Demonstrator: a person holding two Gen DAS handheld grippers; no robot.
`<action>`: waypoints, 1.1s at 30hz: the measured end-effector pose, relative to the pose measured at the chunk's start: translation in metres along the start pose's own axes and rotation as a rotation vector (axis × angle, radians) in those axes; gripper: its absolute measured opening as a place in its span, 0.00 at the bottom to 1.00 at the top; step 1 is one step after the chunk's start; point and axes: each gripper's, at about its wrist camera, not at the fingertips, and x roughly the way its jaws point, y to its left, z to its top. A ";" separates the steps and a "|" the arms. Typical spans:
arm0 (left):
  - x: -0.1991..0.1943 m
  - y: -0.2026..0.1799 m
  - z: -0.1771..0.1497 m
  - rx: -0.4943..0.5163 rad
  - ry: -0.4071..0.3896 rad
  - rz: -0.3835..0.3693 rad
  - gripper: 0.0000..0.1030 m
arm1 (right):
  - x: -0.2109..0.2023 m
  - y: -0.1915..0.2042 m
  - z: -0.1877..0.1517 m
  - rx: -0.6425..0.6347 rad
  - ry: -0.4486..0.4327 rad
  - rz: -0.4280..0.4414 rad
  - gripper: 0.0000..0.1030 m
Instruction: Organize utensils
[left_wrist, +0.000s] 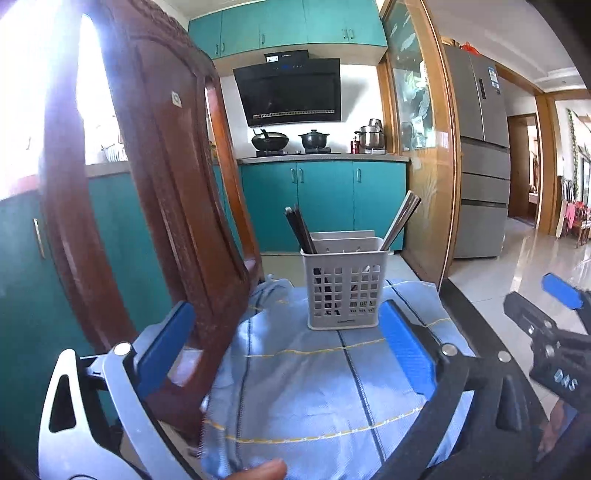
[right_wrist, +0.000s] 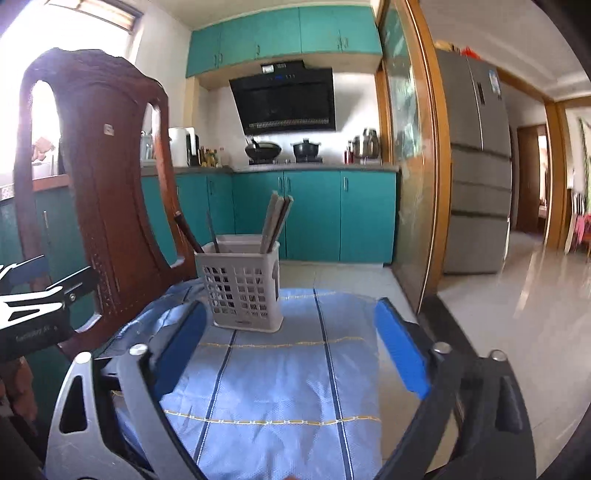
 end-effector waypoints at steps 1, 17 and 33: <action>-0.006 0.003 0.002 -0.003 0.009 0.002 0.97 | -0.003 0.004 0.003 -0.004 -0.006 0.002 0.97; -0.044 0.024 0.019 -0.016 -0.030 0.004 0.97 | -0.031 0.052 0.018 -0.119 -0.077 -0.010 0.97; -0.027 0.020 0.008 -0.004 0.020 -0.006 0.97 | -0.028 0.046 0.015 -0.088 -0.061 -0.015 0.97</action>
